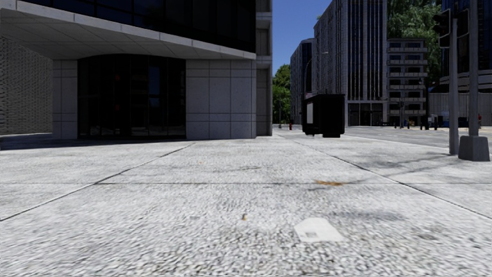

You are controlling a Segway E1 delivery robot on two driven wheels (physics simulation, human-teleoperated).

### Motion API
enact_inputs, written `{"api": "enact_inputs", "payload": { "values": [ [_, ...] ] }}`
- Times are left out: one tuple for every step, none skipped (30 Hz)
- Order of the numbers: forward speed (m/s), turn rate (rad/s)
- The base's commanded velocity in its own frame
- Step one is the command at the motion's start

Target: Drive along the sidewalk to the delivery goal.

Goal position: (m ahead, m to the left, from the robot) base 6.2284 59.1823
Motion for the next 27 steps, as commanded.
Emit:
{"api": "enact_inputs", "payload": {
  "values": [
    [2.0, 0.0],
    [2.0, 0.0],
    [2.0, 0.0],
    [2.0, 0.0],
    [2.0, 0.0],
    [2.0, 0.0],
    [2.0, 0.0],
    [2.0, 0.0],
    [2.0, 0.0],
    [2.0, 0.0],
    [2.0, 0.0],
    [2.0, 0.0],
    [2.0, 0.0],
    [2.0, 0.0],
    [2.0, 0.0],
    [2.0, 0.0],
    [2.0, 0.0],
    [2.0, 0.0],
    [2.0, 0.0],
    [2.0, 0.0],
    [2.0, 0.0],
    [2.0, 0.0],
    [2.0, 0.0],
    [2.0, 0.0],
    [2.0, 0.0],
    [2.0, 0.13],
    [2.0, 0.28]
  ]
}}
